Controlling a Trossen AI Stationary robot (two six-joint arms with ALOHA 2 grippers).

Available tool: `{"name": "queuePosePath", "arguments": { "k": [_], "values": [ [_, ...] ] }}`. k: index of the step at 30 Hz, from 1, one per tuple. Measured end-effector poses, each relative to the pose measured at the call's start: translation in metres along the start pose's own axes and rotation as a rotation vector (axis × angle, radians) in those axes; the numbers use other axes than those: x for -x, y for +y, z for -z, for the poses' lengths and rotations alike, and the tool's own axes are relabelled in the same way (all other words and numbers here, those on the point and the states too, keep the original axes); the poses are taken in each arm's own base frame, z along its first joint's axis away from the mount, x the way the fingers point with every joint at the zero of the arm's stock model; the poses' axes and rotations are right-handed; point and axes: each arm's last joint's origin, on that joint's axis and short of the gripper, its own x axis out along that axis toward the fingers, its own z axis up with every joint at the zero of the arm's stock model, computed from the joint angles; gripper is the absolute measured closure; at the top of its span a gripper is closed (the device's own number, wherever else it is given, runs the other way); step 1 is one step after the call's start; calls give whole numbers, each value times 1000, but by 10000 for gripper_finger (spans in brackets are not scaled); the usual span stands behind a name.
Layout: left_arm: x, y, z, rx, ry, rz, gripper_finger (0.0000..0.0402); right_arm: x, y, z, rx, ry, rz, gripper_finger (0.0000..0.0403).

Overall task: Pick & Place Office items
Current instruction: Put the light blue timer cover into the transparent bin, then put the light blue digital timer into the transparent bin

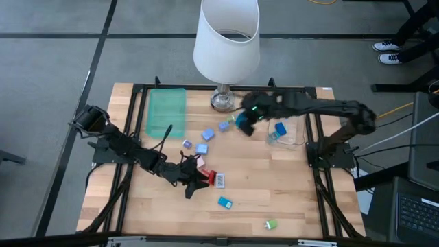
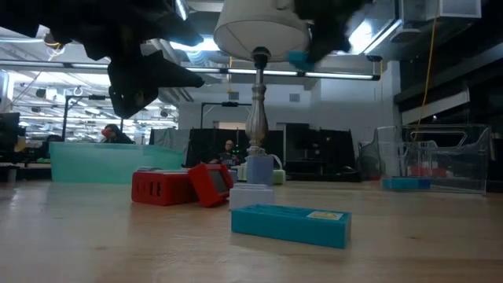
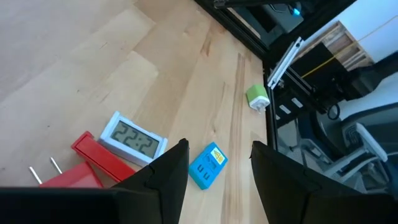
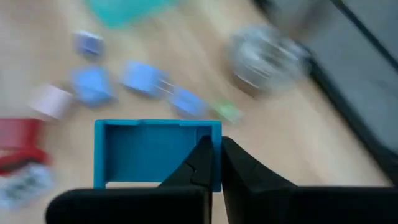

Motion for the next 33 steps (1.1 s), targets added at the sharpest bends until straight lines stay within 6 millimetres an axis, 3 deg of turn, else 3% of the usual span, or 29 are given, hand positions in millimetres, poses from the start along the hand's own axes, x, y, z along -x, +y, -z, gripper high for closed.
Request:
{"name": "queuePosePath", "arguments": {
  "k": [4,9,14,19,27,30,33],
  "values": [
    [0,0,0,-14,9,7,233,17,-38,35,-54,189,184,391],
    [0,0,0,-29,17,14,233,28,-70,82,-186,269,244,391],
    [0,0,0,-36,16,14,233,21,-84,128,-324,312,285,387],
    [0,0,0,-39,14,12,233,7,-89,156,-400,351,322,340],
    [0,0,0,-19,1,0,233,-9,-90,166,-468,367,275,242],
    [0,0,0,-12,-4,-5,233,-8,-87,151,-488,291,151,217],
    [0,0,0,-17,-5,-6,233,0,-80,125,-516,141,-38,206]
  ]
}}
